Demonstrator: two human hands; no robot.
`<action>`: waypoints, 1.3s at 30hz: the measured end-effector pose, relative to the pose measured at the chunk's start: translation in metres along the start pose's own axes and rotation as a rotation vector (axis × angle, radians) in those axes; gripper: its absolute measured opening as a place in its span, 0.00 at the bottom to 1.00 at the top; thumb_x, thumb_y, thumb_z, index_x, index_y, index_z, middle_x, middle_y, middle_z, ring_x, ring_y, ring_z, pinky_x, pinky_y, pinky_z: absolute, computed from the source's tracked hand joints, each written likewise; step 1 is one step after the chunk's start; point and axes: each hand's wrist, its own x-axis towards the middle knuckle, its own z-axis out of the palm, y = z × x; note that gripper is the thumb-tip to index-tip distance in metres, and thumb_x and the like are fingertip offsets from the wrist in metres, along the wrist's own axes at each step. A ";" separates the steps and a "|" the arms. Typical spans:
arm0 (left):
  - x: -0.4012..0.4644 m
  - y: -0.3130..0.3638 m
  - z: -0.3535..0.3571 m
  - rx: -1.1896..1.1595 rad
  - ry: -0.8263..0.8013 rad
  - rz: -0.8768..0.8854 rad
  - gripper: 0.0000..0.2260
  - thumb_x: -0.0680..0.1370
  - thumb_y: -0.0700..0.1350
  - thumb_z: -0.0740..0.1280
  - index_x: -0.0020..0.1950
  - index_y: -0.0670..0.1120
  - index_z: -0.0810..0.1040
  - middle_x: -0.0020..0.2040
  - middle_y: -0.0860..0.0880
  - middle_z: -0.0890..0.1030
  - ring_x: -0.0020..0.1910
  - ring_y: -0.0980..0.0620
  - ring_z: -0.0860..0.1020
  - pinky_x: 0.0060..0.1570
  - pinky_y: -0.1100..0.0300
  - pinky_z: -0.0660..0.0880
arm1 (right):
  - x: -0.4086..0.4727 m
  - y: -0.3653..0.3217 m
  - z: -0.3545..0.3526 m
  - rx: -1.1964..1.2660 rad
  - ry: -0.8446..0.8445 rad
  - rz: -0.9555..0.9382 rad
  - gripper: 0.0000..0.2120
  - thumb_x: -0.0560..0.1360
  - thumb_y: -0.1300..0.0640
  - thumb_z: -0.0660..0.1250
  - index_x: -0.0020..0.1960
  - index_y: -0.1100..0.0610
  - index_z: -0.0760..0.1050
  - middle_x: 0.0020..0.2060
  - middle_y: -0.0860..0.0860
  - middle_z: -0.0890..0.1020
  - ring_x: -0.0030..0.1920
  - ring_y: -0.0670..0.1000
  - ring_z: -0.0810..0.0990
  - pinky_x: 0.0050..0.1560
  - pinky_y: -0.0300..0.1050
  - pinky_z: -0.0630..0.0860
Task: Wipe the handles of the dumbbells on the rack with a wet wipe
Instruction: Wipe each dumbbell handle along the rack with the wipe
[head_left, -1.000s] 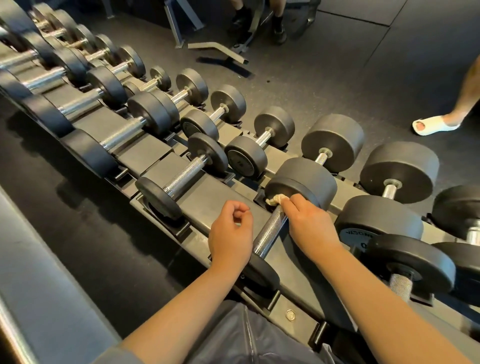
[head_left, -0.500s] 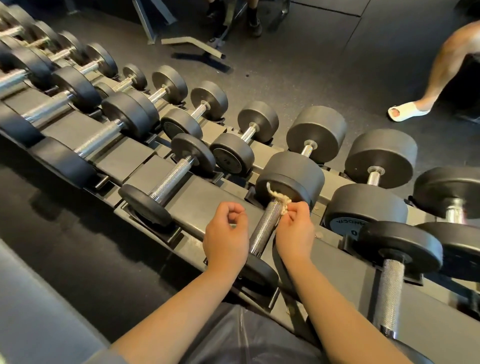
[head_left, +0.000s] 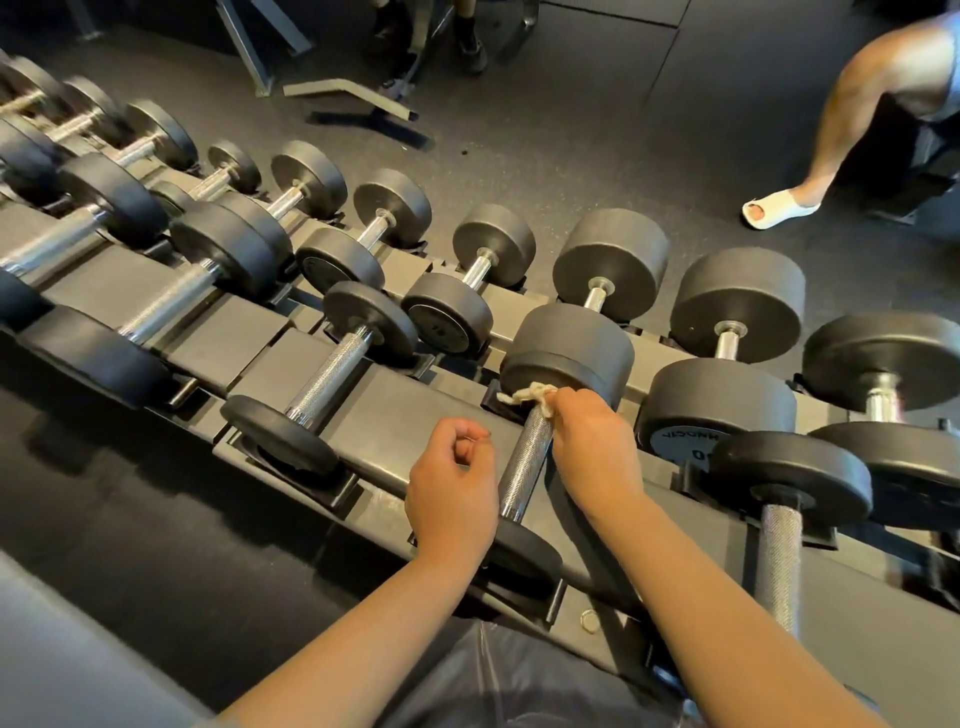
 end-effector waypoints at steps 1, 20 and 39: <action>0.000 0.000 -0.001 -0.003 0.000 -0.003 0.05 0.78 0.41 0.64 0.45 0.51 0.76 0.35 0.52 0.77 0.36 0.55 0.75 0.41 0.55 0.75 | -0.004 -0.001 0.004 0.185 0.056 0.121 0.09 0.80 0.59 0.59 0.58 0.55 0.76 0.48 0.51 0.79 0.42 0.48 0.73 0.41 0.35 0.65; 0.001 0.003 -0.005 0.025 -0.091 -0.034 0.07 0.79 0.43 0.64 0.42 0.52 0.75 0.32 0.51 0.75 0.32 0.52 0.73 0.41 0.48 0.76 | -0.044 -0.015 -0.002 0.698 -0.121 0.489 0.06 0.78 0.60 0.64 0.43 0.52 0.72 0.38 0.47 0.77 0.37 0.43 0.76 0.31 0.29 0.68; 0.003 0.010 -0.010 0.018 -0.177 -0.108 0.11 0.80 0.40 0.55 0.38 0.47 0.70 0.32 0.49 0.71 0.34 0.50 0.71 0.42 0.49 0.71 | -0.013 -0.016 0.018 0.995 0.116 0.800 0.09 0.77 0.64 0.61 0.43 0.51 0.72 0.42 0.53 0.78 0.41 0.49 0.77 0.41 0.44 0.77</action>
